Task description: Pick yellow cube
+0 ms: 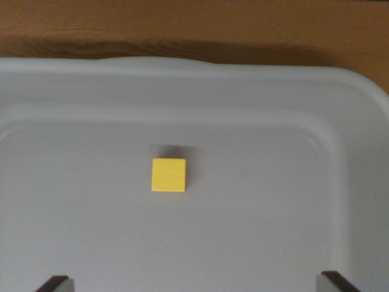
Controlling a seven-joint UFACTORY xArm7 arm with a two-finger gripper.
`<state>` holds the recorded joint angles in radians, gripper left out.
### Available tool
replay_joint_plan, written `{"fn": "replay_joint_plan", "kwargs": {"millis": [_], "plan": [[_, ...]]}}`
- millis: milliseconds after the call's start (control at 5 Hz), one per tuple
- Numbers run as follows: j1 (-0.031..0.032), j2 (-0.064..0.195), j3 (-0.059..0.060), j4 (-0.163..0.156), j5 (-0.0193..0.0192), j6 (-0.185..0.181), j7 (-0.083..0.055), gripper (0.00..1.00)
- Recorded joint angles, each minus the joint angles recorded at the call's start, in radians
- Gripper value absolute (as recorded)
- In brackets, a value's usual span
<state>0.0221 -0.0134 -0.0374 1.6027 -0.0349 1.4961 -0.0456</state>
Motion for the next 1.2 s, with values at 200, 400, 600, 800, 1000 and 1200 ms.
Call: {"fn": "replay_joint_plan", "kwargs": {"millis": [200, 400, 600, 800, 1000, 1200], "plan": [[0.0, 0.0, 0.0, 0.0, 0.0, 0.0, 0.0, 0.0], [0.0001, 0.02, 0.001, -0.009, 0.0033, -0.023, 0.0, 0.0], [0.0001, 0.02, 0.001, -0.009, 0.0033, -0.023, 0.0, 0.0], [0.0001, 0.045, 0.001, -0.02, 0.0075, -0.052, -0.001, 0.0], [0.0001, 0.045, 0.001, -0.02, 0.0075, -0.052, -0.001, 0.0], [0.0002, 0.075, 0.002, -0.033, 0.0123, -0.085, -0.002, 0.0]]}}
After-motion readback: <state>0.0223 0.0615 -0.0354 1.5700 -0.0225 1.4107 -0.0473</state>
